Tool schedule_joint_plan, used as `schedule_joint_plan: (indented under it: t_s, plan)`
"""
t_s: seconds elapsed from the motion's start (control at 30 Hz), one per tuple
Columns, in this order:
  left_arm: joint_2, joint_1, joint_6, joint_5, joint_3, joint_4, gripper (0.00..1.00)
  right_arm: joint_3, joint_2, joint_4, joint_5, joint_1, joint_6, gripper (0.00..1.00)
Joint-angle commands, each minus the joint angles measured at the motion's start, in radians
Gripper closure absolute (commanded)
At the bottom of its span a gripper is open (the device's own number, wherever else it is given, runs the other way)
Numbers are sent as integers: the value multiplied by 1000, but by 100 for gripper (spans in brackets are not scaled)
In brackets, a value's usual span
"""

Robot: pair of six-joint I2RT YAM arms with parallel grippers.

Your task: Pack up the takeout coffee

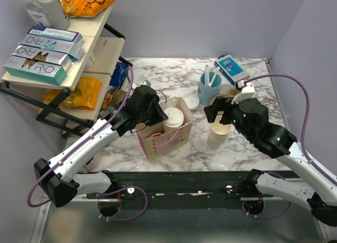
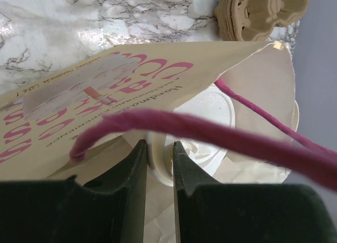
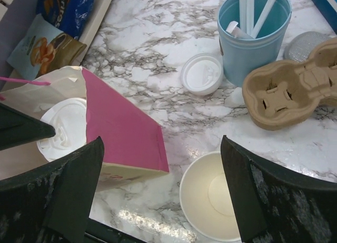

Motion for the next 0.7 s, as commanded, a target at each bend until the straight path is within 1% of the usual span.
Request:
schedule_joint_plan:
  t_s: [0.0, 0.67]
  plan:
    - [-21, 4, -17, -4, -32, 50, 100, -27, 2, 15, 54, -1, -14, 0]
    - [33, 4, -22, 40, -100, 136, 100, -77, 7, 38, 85, -2, -7, 0]
